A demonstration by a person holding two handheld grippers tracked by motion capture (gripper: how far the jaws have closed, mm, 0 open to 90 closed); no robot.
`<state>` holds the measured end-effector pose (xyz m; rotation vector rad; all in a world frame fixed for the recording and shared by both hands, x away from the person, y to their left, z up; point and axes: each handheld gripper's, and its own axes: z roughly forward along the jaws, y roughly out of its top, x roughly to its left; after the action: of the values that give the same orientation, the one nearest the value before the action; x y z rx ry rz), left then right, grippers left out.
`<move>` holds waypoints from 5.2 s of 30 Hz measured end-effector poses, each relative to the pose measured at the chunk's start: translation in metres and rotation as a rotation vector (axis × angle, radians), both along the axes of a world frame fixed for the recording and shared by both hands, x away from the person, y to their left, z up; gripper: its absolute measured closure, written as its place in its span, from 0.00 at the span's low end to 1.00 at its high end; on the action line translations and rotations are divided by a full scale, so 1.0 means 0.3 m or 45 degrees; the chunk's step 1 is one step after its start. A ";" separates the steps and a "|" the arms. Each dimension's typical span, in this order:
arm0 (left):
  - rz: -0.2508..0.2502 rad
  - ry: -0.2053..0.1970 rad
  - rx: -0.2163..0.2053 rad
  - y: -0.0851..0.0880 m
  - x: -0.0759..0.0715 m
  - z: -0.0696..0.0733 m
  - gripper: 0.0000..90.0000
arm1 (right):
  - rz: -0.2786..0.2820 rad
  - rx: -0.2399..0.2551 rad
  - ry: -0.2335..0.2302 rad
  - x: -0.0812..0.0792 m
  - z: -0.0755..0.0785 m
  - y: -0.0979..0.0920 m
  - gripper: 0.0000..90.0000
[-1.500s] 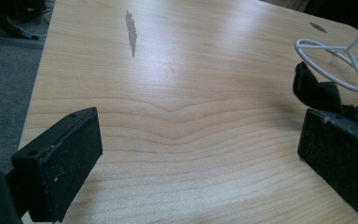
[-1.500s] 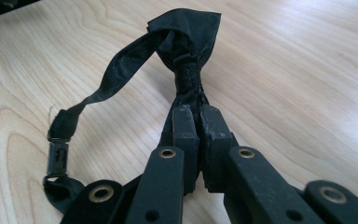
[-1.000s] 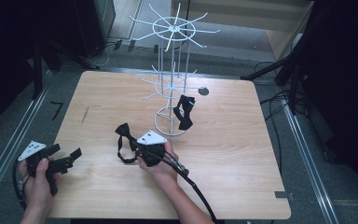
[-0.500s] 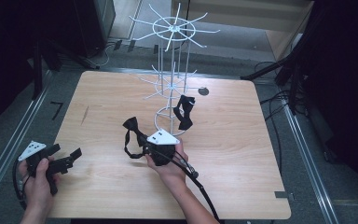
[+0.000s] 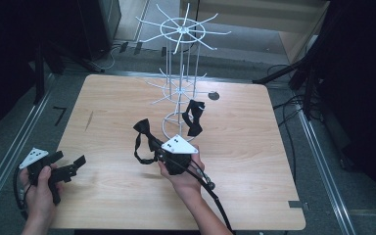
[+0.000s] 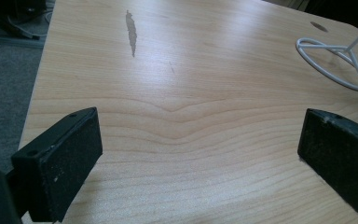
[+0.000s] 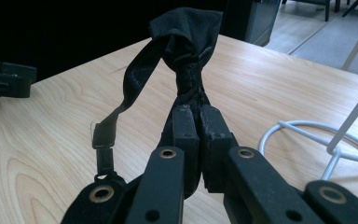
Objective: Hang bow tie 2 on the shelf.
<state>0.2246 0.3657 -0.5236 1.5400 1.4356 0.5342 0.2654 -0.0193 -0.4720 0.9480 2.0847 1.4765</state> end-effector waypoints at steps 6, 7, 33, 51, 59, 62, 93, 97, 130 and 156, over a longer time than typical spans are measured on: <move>0.002 -0.001 0.001 -0.001 0.000 0.000 0.00 | -0.002 0.010 -0.019 -0.012 0.017 -0.012 0.97; 0.002 -0.001 0.002 0.000 0.000 0.000 0.00 | -0.006 0.012 -0.019 -0.014 0.020 -0.015 0.97; 0.005 -0.003 0.000 -0.001 0.000 0.000 0.00 | -0.072 0.078 -0.109 -0.043 0.099 -0.091 0.97; 0.003 -0.001 0.002 0.000 0.000 0.000 0.00 | -0.109 0.134 -0.179 -0.060 0.165 -0.125 0.97; 0.002 -0.001 0.002 0.000 0.000 0.000 0.00 | -0.128 0.156 -0.209 -0.066 0.185 -0.145 0.97; 0.002 -0.001 0.002 0.000 0.000 0.000 0.00 | -0.129 0.167 -0.222 -0.071 0.198 -0.148 0.97; 0.001 0.000 0.001 -0.001 0.000 0.000 0.00 | -0.229 0.212 -0.283 -0.052 0.250 -0.198 0.97; -0.001 0.002 0.004 0.000 0.000 0.000 0.00 | -0.247 0.215 -0.284 -0.046 0.248 -0.208 0.97; 0.000 0.001 0.001 0.000 0.000 0.000 0.00 | -0.347 0.140 -0.171 0.055 0.129 -0.188 0.98; -0.001 0.003 0.002 0.000 0.000 0.000 0.00 | -0.281 0.223 -0.048 0.069 0.057 -0.242 0.62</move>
<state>0.2246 0.3657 -0.5236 1.5424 1.4365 0.5335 0.2862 -0.0919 -0.4549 1.1651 1.7811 1.5648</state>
